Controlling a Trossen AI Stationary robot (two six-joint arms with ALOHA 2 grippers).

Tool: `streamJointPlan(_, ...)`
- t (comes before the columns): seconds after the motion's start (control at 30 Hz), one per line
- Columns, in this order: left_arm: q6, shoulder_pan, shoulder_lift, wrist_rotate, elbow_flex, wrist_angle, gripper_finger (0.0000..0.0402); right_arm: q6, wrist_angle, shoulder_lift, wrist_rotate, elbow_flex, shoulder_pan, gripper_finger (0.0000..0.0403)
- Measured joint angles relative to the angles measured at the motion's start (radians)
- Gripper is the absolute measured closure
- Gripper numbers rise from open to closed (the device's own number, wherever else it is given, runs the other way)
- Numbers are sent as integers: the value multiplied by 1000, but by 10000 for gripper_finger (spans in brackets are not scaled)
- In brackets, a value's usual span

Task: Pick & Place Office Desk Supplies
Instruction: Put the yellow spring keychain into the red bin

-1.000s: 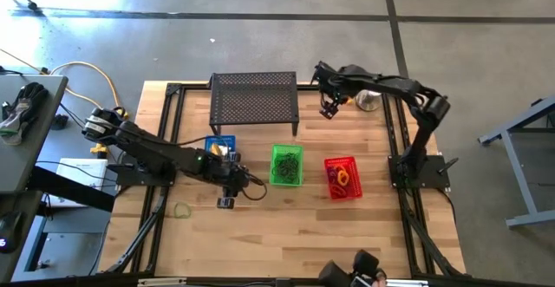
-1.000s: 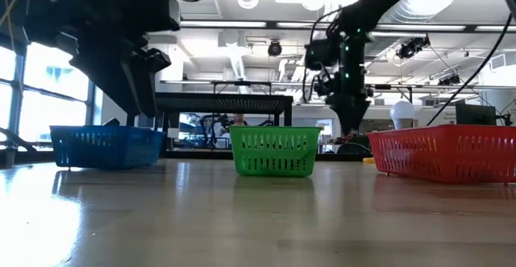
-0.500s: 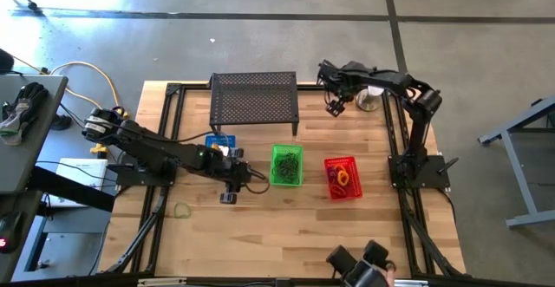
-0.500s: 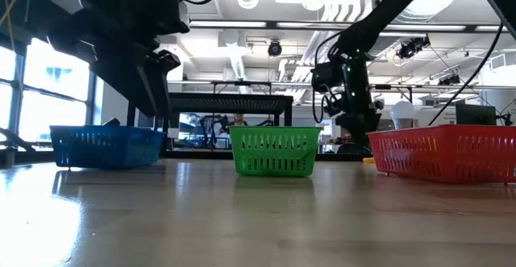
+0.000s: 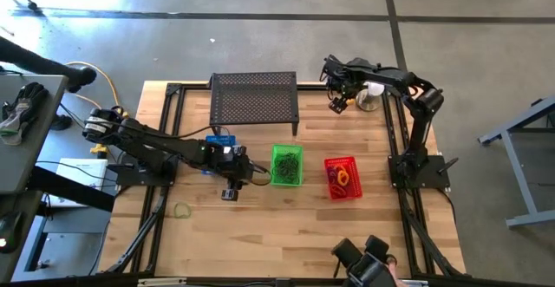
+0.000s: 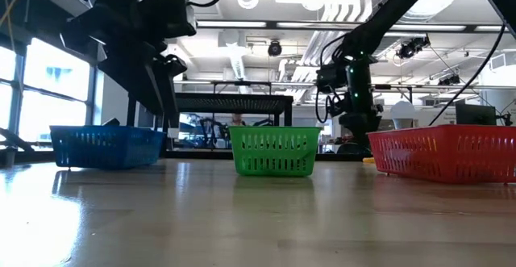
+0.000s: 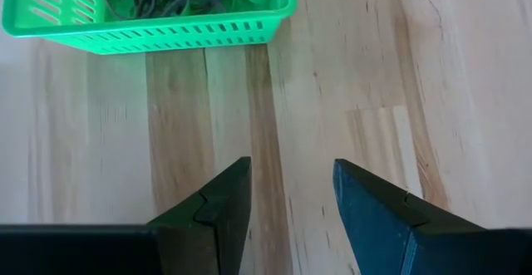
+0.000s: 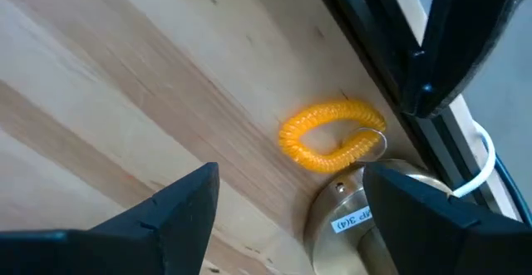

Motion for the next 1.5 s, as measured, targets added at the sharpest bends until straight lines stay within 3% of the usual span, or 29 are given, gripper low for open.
streamJointPlan(0.4, -3, 0, 0, 5, 0, 2, 238, -32, 11, 113, -11, 4, -11, 116)
streamJointPlan(0.63, -3, 0, 0, 5, 0, 12, 238, -46, 25, 127, -96, 3, -50, 128)
streamJointPlan(0.83, -6, 0, 0, 6, 0, 17, 238, -53, 37, 128, -210, 1, -121, 180)
streamJointPlan(1.1, -18, 0, 0, 6, 0, 22, 238, -54, 56, 129, -211, 0, -173, 256)
streamJointPlan(1.4, -32, -3, 0, 7, 0, 22, 238, -192, 61, 129, -98, 1, -111, 385)
streamJointPlan(1.5, -46, -3, 0, 32, 0, 22, 238, -199, 52, 108, -41, -2, -60, 392)
